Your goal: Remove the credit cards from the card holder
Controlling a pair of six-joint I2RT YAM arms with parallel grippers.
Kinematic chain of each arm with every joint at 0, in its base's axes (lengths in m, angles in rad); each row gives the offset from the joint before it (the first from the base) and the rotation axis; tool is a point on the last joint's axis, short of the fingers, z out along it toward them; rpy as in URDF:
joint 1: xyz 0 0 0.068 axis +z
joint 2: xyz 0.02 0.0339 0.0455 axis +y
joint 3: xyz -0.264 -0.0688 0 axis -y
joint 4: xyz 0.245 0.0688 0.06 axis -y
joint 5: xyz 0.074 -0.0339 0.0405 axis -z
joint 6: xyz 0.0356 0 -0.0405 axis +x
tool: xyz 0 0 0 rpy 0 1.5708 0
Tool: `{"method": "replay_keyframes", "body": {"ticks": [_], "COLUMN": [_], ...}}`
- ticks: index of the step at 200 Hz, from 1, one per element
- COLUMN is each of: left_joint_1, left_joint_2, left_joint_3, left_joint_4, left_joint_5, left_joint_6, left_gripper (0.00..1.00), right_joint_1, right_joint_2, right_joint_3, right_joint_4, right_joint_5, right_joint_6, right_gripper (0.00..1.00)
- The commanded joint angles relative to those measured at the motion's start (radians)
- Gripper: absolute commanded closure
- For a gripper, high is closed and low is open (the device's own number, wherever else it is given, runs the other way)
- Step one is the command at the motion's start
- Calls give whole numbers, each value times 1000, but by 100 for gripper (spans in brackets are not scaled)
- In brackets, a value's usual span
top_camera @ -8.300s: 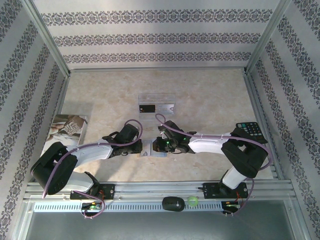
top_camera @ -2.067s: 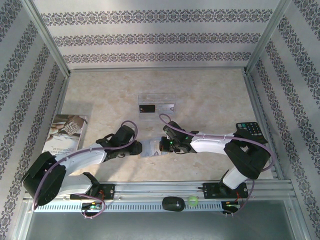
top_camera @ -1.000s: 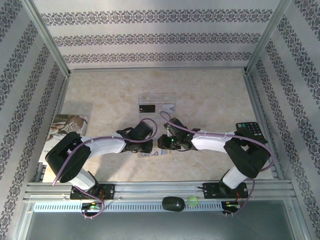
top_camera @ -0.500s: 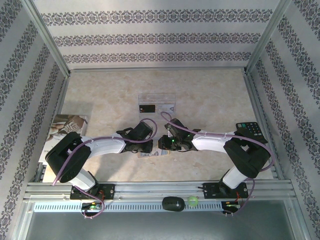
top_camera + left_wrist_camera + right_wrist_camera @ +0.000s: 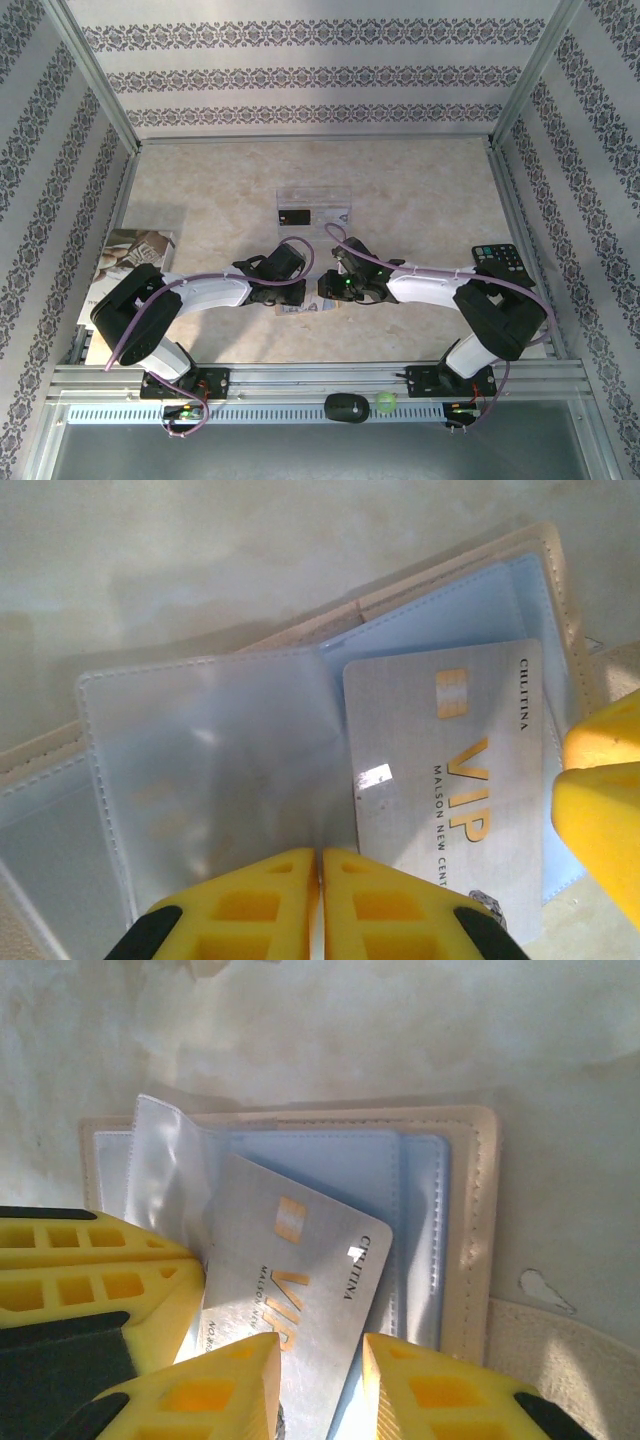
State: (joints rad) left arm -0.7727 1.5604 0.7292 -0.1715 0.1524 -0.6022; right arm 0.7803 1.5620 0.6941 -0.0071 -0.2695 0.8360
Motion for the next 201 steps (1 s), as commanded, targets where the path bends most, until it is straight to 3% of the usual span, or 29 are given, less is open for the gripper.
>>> {"method": "replay_keyframes", "body": {"ticks": [1,69,146,201], "left_joint_1": [-10,-10,-10,-10], "left_joint_2": [44,61,31,-123], "left_joint_3": [-44,-45,-46,-43], "left_joint_4": [-45,-33,-34,-24], "left_joint_5": [-10,-1,4,4], "left_joint_6": [-8,-8,-11,-1], "left_gripper": [88,88,89,77], "right_joint_1": [-11,-6,-11,-10], "right_joint_2": [3,86,-18,-56], "right_joint_3": [-14,-2,-29,-41], "right_joint_4": [7,31,-11,43], "right_joint_5": [-1,-31,30,33], "right_joint_6": [17,36,75,64], "right_gripper": [71,73,76,75]}}
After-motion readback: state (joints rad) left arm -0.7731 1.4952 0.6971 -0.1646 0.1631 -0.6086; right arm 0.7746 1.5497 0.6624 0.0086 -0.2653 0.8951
